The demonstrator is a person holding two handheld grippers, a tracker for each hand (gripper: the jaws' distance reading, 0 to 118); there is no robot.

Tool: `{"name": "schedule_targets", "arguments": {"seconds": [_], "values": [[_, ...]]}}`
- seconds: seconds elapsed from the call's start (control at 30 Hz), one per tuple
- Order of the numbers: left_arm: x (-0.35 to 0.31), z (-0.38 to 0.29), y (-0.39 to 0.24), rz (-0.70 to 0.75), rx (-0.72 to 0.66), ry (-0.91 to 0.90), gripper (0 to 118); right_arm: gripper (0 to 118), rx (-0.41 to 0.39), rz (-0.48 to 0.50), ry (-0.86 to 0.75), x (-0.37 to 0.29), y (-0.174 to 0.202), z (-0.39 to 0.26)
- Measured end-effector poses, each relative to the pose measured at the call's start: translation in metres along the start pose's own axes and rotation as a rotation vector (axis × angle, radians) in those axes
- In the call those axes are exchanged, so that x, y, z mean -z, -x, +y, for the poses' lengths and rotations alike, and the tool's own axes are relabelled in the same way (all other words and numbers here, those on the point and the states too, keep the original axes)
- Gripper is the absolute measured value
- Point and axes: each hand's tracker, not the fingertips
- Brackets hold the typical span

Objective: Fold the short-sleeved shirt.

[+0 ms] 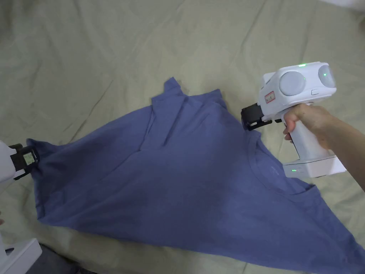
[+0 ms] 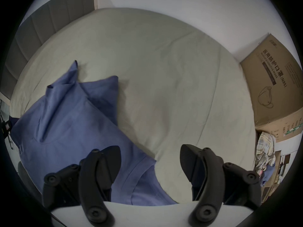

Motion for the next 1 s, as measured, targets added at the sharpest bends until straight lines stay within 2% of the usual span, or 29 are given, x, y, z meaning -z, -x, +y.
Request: {"name": "schedule_targets", "arguments": {"seconds": [0.1, 0.2, 0.33, 0.43, 0.47, 0.53, 0.77, 1.0], "values": [[0.004, 0.000, -0.003, 0.001, 0.010, 0.003, 0, 73, 0.030, 0.023, 0.010, 0.010, -0.004, -0.001], [0.008, -0.001, -0.007, -0.011, 0.006, 0.008, 0, 66, 0.033, 0.048, 0.016, 0.016, -0.003, 0.000], [0.012, -0.003, -0.009, -0.016, 0.002, 0.019, 0, 63, 0.023, 0.062, 0.039, 0.025, 0.001, -0.004], [0.013, -0.006, -0.008, -0.014, 0.003, 0.027, 0, 39, 0.047, 0.091, 0.048, 0.031, 0.003, -0.010], [0.013, -0.006, -0.007, -0.012, 0.002, 0.029, 0, 25, 0.074, 0.116, 0.047, 0.032, 0.004, -0.012], [0.012, -0.008, -0.006, -0.008, 0.003, 0.033, 0, 7, 0.095, 0.115, 0.039, 0.031, 0.008, -0.013], [0.011, -0.013, -0.005, -0.003, 0.000, 0.045, 0, 6, 0.036, 0.123, 0.020, -0.002, 0.007, -0.004], [-0.006, -0.009, -0.007, -0.027, -0.052, 0.012, 0, 6, 0.062, 0.195, -0.120, -0.102, -0.022, -0.011]]}}
